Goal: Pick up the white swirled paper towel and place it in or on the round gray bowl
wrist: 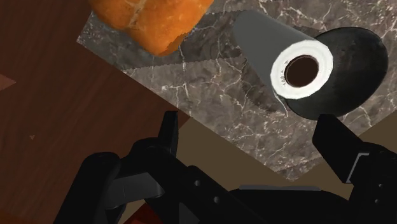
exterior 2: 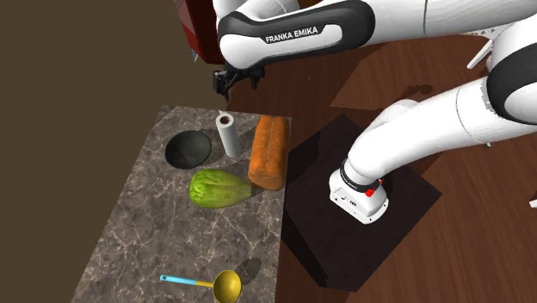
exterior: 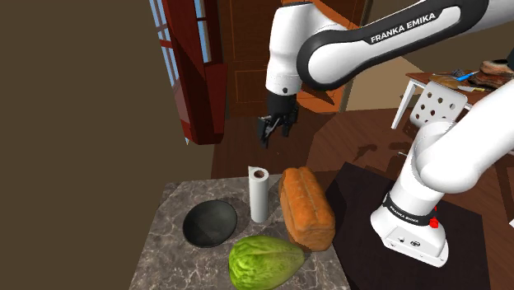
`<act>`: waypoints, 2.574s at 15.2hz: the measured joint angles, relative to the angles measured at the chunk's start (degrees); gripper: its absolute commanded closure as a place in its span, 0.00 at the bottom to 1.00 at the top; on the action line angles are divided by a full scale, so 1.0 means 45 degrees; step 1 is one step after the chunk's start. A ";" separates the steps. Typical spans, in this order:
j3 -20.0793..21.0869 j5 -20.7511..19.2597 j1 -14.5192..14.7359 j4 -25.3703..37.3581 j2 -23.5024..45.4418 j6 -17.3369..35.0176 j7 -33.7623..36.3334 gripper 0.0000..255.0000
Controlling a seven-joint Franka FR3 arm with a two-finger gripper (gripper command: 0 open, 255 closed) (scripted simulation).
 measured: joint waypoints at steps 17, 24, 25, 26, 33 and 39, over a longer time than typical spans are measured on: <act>0.1729 -0.1067 -0.0101 0.0178 0.4003 0.3886 0.2186 0.00; 0.1734 -0.1089 -0.0106 0.0180 0.4037 0.3924 0.2200 1.00; 0.1735 -0.1087 -0.0105 0.0178 0.4037 0.3923 0.2200 1.00; 0.1735 -0.1086 -0.0105 0.0178 0.4037 0.3922 0.2200 1.00; 0.1728 -0.1058 -0.0098 0.0206 0.3982 0.3842 0.2181 1.00; 0.1575 -0.0759 -0.0043 0.0608 0.3294 0.2802 0.1923 1.00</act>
